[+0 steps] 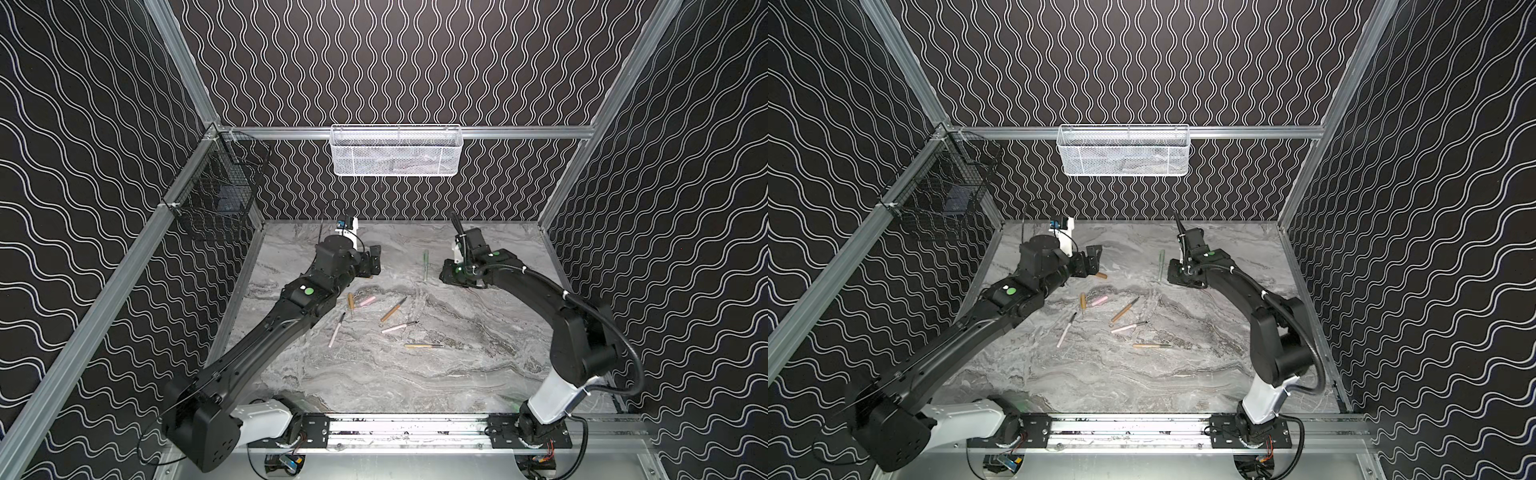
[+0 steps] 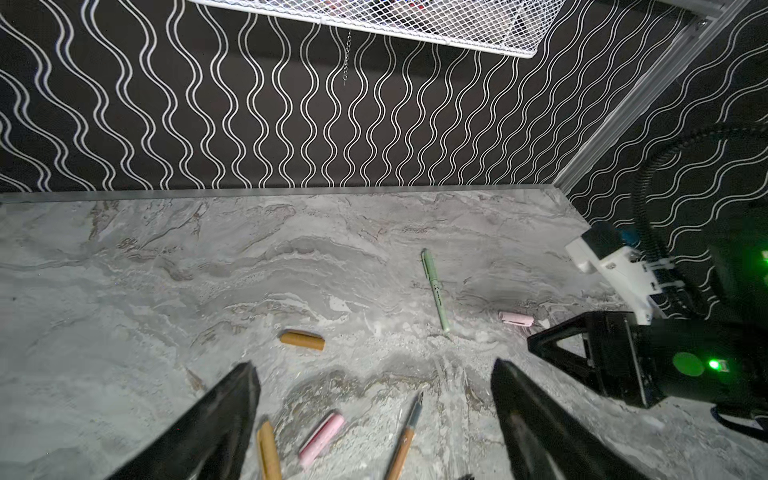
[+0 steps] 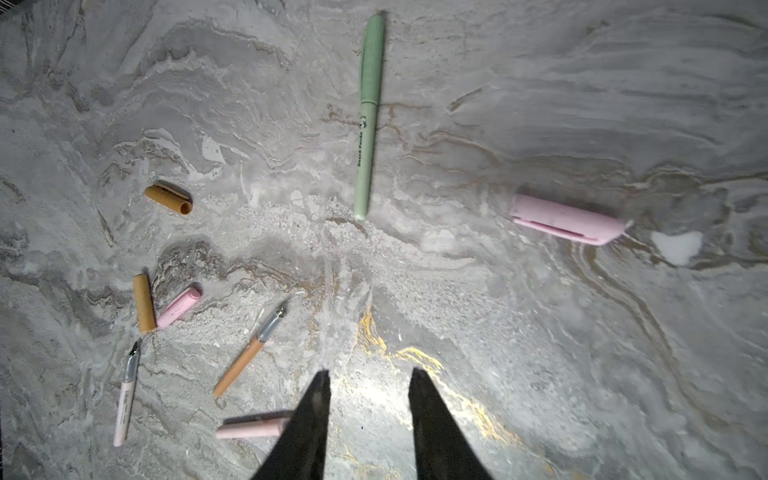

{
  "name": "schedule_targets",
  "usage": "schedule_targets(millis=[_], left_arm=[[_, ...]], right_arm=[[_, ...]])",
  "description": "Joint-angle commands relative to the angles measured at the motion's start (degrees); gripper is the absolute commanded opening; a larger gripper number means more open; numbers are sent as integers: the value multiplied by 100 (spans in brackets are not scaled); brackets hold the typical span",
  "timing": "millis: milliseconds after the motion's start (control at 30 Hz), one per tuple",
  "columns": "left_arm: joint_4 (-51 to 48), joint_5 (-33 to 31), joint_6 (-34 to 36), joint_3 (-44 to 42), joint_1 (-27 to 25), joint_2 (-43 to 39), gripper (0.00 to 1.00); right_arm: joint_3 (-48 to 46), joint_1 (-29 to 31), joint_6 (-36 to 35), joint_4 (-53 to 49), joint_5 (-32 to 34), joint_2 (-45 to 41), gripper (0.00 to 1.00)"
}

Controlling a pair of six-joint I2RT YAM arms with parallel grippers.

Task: Insert the pens into the pen caps
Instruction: 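Release the capped pen and move both grippers over the remaining pens, then lower the left gripper onto the pink pen and grasp it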

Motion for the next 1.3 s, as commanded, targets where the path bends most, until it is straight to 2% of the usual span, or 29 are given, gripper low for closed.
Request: schedule_targets(millis=[0, 100, 200, 333, 367, 500, 600, 767, 900, 1033, 1133, 1267], left_arm=[[-1096, 382, -71, -55, 98, -350, 89], [-1869, 519, -174, -253, 230, -662, 86], [-2729, 663, -281, -381, 414, -631, 79], [-3342, 1215, -12, -621, 715, -206, 52], [-3368, 1247, 40, -684, 752, -77, 50], [-3455, 1170, 216, -714, 884, 532, 49], [-3421, 1294, 379, -656, 925, 1060, 53], [-3300, 1032, 388, -606, 943, 1845, 45], [-3228, 655, 354, -674, 962, 2173, 43], [-3120, 761, 381, -722, 1019, 2511, 41], [-3125, 1014, 473, -670, 1050, 2871, 32], [-3163, 928, 467, -594, 1048, 3074, 29]], right_arm=[[-328, 13, 49, 416, -22, -397, 34], [-547, 13, -6, 469, -56, -654, 34], [-658, 13, -11, 537, -196, -804, 34], [-784, 13, 5, 702, -372, -903, 33], [-793, 13, -7, 698, -389, -913, 33], [-880, 13, -48, 785, -447, -986, 34], [-939, 11, -73, 767, -476, -1060, 34], [-1094, 13, -102, 786, -478, -1286, 35], [-1175, 13, -134, 817, -495, -1392, 35], [-1192, 13, -150, 854, -500, -1375, 35], [-1205, 13, -123, 906, -537, -1373, 35], [-1243, 13, -120, 946, -557, -1400, 35]])
